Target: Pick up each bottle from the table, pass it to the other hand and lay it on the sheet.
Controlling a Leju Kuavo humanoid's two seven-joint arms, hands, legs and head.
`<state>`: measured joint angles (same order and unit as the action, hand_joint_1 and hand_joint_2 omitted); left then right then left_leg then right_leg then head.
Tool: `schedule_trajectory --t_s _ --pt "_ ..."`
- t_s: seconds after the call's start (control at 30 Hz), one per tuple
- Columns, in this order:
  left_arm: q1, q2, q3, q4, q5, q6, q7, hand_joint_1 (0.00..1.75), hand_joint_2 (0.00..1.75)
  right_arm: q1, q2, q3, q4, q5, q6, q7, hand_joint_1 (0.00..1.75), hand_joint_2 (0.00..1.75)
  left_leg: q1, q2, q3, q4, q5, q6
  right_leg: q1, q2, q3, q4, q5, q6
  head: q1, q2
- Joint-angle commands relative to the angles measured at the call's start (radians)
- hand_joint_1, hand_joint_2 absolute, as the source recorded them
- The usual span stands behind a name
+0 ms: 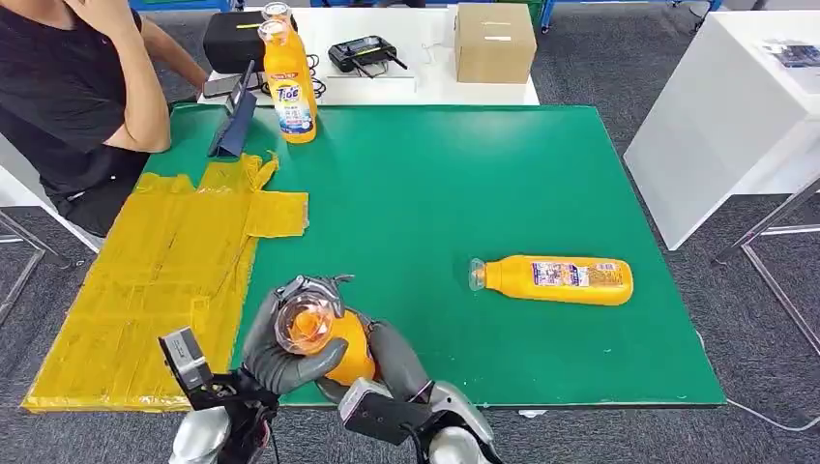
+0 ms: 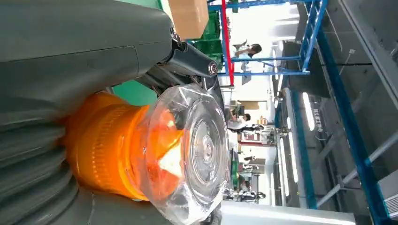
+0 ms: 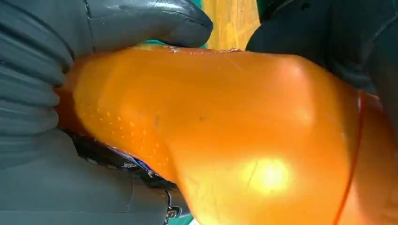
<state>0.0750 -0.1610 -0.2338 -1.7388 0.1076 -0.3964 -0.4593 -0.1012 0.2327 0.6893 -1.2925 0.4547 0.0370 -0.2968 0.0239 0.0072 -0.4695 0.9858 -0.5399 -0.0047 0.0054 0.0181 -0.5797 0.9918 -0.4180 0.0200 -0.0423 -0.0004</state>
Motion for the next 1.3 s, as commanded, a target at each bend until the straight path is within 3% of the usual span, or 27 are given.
schedule_trajectory --t_s 0.03,0.5,0.53,0.57,0.6,0.63,1.1,1.3 --pt "-0.076 0.018 -0.069 0.038 -0.035 0.000 -0.027 1.75 1.75 -0.010 -0.021 0.041 0.091 0.012 0.014 -0.004 1.75 1.75 0.000 -0.004 0.001 -0.002 0.001 0.001 0.000 -0.005 0.003 -0.002 0.000 0.001 0.000 0.000" --pt "-0.064 0.021 -0.071 0.021 -0.078 0.005 -0.054 1.75 1.75 0.024 -0.017 0.014 0.020 0.031 -0.003 -0.006 1.75 1.75 0.000 -0.005 0.001 -0.001 0.001 0.001 0.000 -0.005 0.002 -0.001 0.000 0.001 0.000 0.000" --pt "-0.062 0.020 -0.070 0.018 -0.083 0.008 -0.057 1.75 1.75 0.024 -0.017 0.011 0.012 0.052 -0.021 -0.003 0.80 1.75 -0.001 -0.005 0.002 -0.003 0.001 0.002 -0.001 -0.006 0.003 -0.002 -0.001 0.001 0.000 0.000" --pt "-0.064 0.021 -0.073 0.018 -0.084 0.005 -0.057 1.75 1.75 0.021 -0.019 0.009 0.006 0.055 -0.022 -0.004 0.00 1.75 -0.001 -0.005 0.002 -0.002 0.001 0.002 -0.001 -0.006 0.003 -0.002 -0.001 0.001 0.000 0.000" --pt "-0.062 0.020 -0.071 0.014 -0.089 0.010 -0.059 1.75 1.75 0.022 -0.019 0.005 0.000 0.055 -0.022 -0.004 0.00 1.75 -0.001 -0.004 0.001 -0.001 0.001 0.001 0.000 -0.005 0.002 -0.001 -0.001 0.001 0.000 0.000" --pt "-0.059 0.021 -0.071 0.010 -0.095 0.013 -0.060 1.75 1.75 0.020 -0.023 0.006 -0.007 0.063 -0.023 -0.002 0.00 0.00 -0.001 -0.004 0.002 -0.002 0.001 0.002 -0.001 -0.005 0.003 -0.002 -0.001 0.001 0.000 0.000" --pt "-0.052 0.022 -0.066 0.000 -0.113 0.020 -0.069 1.75 1.75 0.019 -0.034 0.004 -0.030 0.097 -0.036 -0.001 0.00 0.00 -0.001 -0.002 0.000 -0.001 0.000 0.001 -0.001 -0.003 0.001 -0.001 0.000 0.000 0.000 0.000" --pt "-0.018 0.024 -0.053 -0.059 -0.249 0.117 -0.112 1.75 1.75 0.050 -0.086 -0.012 -0.142 0.157 -0.074 0.009 0.00 0.00 -0.001 -0.004 0.002 -0.002 0.001 0.002 -0.001 -0.005 0.003 -0.002 0.000 0.001 0.000 0.000"
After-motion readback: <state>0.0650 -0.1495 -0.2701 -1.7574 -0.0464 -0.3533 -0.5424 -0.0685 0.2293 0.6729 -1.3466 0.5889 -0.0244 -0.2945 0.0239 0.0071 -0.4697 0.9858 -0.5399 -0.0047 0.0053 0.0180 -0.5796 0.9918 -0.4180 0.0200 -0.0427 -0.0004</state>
